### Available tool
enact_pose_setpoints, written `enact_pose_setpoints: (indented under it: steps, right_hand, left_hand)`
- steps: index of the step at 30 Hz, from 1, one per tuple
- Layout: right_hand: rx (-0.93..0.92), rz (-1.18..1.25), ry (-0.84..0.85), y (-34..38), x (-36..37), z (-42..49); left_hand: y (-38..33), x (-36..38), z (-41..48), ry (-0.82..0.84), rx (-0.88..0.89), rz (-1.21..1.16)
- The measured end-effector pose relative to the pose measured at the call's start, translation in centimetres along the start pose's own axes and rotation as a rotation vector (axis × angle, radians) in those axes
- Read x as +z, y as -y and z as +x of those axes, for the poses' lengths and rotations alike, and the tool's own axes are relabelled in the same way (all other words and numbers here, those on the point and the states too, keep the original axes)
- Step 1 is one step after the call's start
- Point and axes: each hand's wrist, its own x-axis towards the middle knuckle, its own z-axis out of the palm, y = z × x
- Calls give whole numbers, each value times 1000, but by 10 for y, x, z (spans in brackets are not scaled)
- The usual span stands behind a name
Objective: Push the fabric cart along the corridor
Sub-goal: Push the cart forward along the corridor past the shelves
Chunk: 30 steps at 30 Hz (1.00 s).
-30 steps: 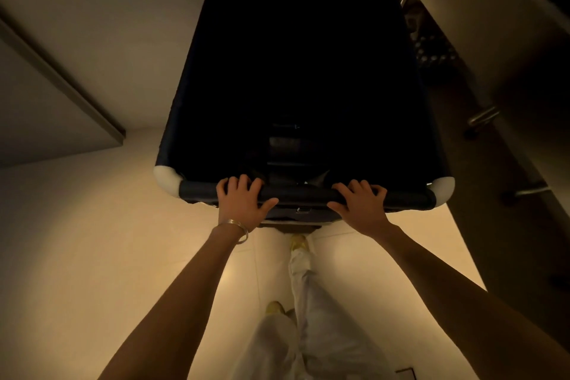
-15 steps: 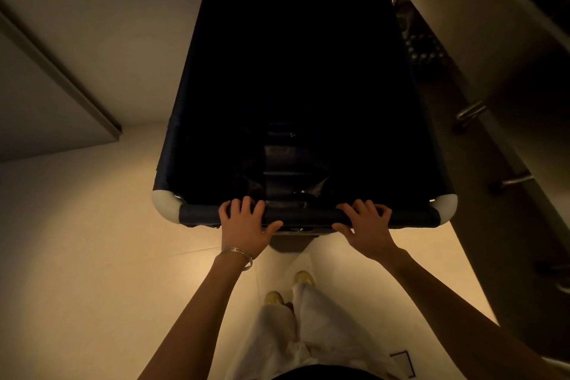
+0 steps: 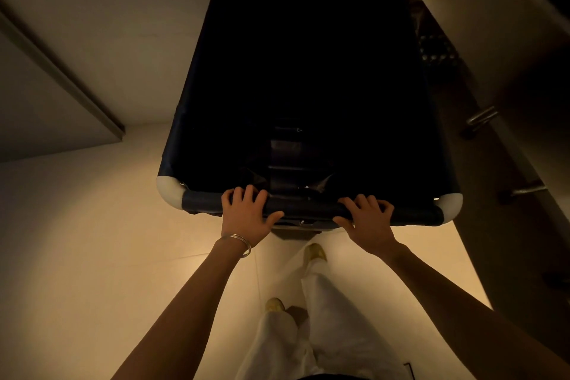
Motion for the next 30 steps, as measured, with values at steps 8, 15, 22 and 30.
enact_pose_setpoints:
  steps: [8,15,22,30]
  right_hand:
    - [-19,-61,-5,-18,-2,71]
    - [-52,-80,-48,-40,4,146]
    - [-73,-74,-64,-53,1,231]
    - [-55,-69,10,-70,-7,326]
  left_hand:
    - [3,-7,73,14,-15,27]
    - [2,-9,144,-19,-41,34]
    - [13,-18,225,10,-69,51]
    - [16,-36,320,66,-147,32]
